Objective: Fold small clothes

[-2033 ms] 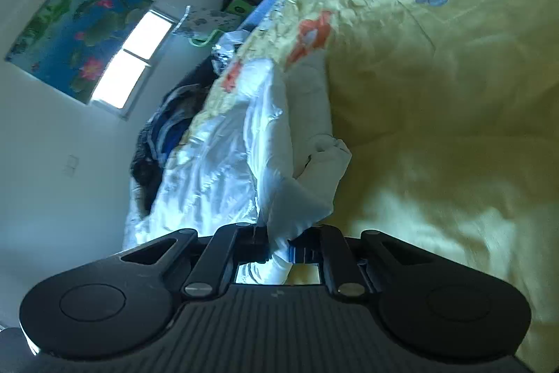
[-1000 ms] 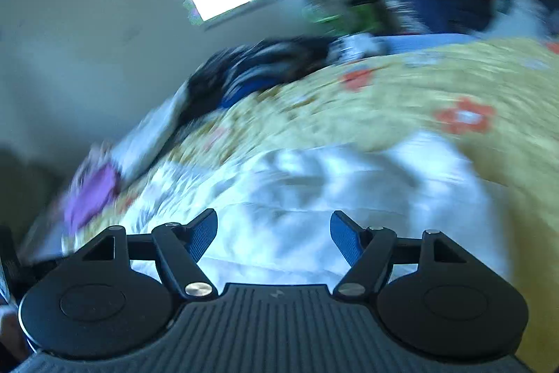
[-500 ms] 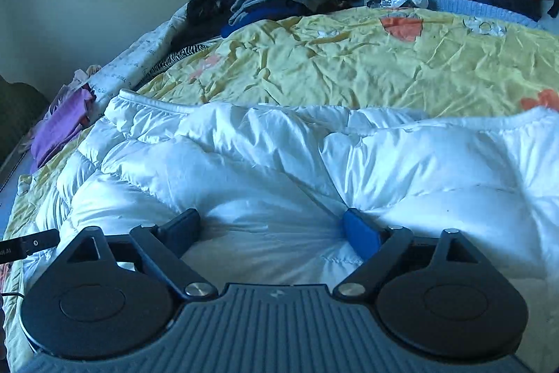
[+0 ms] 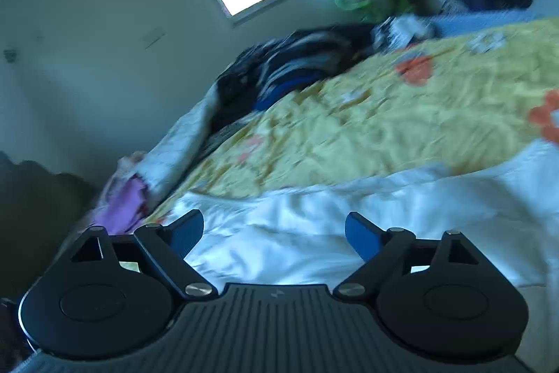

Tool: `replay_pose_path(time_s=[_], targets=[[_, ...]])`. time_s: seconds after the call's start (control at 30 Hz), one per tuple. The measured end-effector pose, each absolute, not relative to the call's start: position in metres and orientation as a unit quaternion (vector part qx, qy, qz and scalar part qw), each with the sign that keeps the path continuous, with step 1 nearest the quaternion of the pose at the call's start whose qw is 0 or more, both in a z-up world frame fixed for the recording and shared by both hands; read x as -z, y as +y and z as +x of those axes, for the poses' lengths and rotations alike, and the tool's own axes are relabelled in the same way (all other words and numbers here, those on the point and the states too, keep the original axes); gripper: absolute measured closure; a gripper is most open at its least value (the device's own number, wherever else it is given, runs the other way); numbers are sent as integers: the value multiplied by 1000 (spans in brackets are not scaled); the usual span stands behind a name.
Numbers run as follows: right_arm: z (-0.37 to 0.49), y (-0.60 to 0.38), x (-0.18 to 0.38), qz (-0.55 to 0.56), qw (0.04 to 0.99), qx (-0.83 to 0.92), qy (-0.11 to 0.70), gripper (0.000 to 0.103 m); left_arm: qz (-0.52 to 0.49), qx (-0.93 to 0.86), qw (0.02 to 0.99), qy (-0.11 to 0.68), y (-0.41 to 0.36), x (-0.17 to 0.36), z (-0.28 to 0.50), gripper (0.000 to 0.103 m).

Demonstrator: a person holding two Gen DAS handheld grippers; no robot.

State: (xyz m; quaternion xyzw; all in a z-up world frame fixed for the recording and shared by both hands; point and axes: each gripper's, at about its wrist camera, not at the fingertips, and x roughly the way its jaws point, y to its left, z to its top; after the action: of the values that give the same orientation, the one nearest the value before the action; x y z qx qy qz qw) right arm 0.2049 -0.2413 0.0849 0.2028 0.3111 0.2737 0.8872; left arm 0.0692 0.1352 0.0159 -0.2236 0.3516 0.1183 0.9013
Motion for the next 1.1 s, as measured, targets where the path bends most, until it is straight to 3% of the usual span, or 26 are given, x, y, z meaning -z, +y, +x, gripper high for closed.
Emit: replay_pose_path(time_s=[0.27, 0.47, 0.53, 0.6, 0.7, 0.8, 0.93, 1.1], targets=[[288, -205, -35, 287, 817, -273, 419, 11, -268, -115, 893, 342, 137, -16, 77, 7], [297, -210, -18, 321, 807, -272, 415, 12, -322, -110, 883, 322, 146, -14, 89, 8], [288, -219, -25, 341, 807, -262, 406, 15, -331, -88, 883, 320, 142, -15, 91, 25], [274, -235, -36, 375, 796, -276, 386, 13, -329, -80, 883, 324, 137, -15, 94, 29], [239, -266, -54, 403, 788, -309, 347, 6, -331, -78, 882, 325, 138, -13, 96, 48], [208, -295, -58, 408, 790, -310, 336, 6, -323, -81, 887, 321, 138, -18, 97, 68], [182, -323, -52, 392, 808, -285, 335, 7, -265, -85, 908, 313, 122, -36, 100, 81], [185, -343, -19, 449, 784, -274, 331, 7, -186, -50, 944, 269, 82, -74, 93, 86]])
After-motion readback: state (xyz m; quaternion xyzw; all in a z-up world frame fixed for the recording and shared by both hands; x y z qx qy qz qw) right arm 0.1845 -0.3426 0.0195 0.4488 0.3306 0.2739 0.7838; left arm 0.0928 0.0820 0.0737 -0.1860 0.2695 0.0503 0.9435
